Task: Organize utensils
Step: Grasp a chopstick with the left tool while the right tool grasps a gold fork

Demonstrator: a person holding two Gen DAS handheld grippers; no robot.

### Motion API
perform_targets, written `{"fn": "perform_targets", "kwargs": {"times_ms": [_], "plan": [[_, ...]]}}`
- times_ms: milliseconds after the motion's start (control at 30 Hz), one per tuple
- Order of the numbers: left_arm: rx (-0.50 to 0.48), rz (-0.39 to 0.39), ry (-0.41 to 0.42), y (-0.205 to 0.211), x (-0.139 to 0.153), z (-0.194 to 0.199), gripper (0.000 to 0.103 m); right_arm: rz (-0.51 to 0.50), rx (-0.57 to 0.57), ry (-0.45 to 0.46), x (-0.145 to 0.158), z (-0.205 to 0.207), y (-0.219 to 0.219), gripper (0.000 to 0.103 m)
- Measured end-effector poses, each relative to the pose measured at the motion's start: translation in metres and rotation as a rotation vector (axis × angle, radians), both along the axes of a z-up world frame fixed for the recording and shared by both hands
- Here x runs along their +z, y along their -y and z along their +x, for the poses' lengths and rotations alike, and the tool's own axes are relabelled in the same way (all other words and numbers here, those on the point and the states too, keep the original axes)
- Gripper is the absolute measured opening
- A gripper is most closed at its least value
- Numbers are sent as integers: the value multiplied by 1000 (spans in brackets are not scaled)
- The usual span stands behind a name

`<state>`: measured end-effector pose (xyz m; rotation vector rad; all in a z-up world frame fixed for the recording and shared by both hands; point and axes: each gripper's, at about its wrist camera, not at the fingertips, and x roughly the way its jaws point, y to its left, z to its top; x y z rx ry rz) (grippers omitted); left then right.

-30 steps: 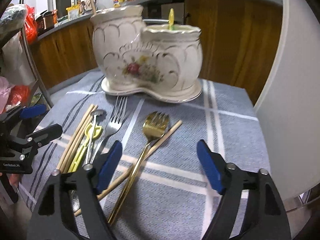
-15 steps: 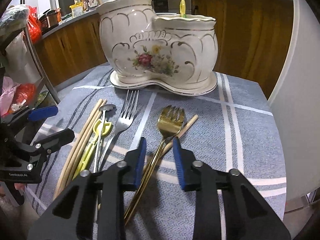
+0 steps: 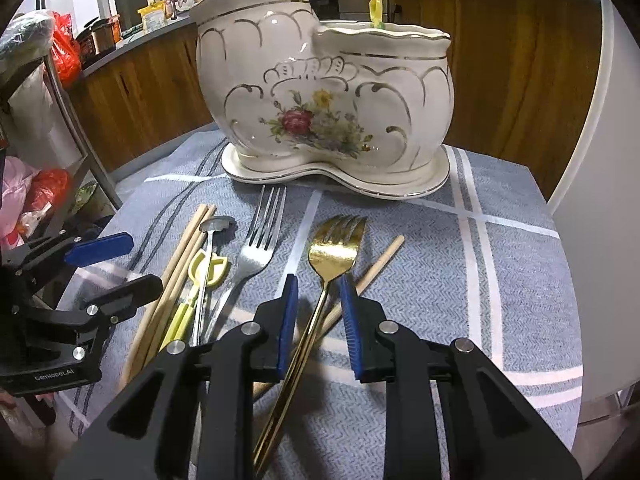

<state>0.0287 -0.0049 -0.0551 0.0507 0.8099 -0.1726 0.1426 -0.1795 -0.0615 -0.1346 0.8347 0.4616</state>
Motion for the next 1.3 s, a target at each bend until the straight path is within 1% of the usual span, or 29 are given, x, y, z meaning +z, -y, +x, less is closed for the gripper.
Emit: {"fn": "perform_targets", "kwargs": {"times_ms": [100,267,300,333,367,400,433,467,500,600,667,700,733,800,1000,1100,1167,1200,1300], "plan": [[1,1,-13,-1,-3,3,57,-23,7,15,-1,0,-4,22],[-12,4,-18,4,-4,7,51,-92,25,33,0,0,-17,22],[-20,5,-18,6,-4,7,49,-97,23,35,0,0,-18,20],[-28,5,-17,8,-4,6,45,-94,19,37,1,0,-17,10],[-41,2,-17,9,-4,6,39,-85,21,35,1,-1,-16,9],[-51,-5,-18,10,-4,6,36,-80,22,34,1,-1,-16,8],[-57,-11,-20,11,-4,6,31,-72,22,34,1,-2,-14,8],[-65,-25,-24,11,-4,6,25,-59,21,32,1,-2,-13,7],[-72,-43,-31,10,-3,6,21,-52,22,30,1,-3,-11,7],[-63,-79,-44,4,-2,6,21,-19,30,17,4,-4,-3,5],[-66,-93,-43,1,0,4,21,-15,31,29,8,-6,3,4],[-63,-86,-37,1,1,3,21,-13,29,35,9,-7,6,3],[-61,-82,-37,1,2,2,21,-12,25,43,11,-9,9,0],[-52,-61,-42,2,0,3,21,-13,22,53,13,-11,14,0],[-27,-12,-41,5,-1,-3,21,14,21,20,11,-12,26,0],[-12,23,-43,7,-1,-8,20,10,39,0,10,-17,26,4],[1,34,-65,6,-2,-9,19,14,51,-20,7,-19,26,11],[9,11,-77,5,-1,-10,19,18,56,-28,7,-19,25,16],[18,-35,-98,3,0,-11,19,15,69,-38,6,-25,24,17]]}}
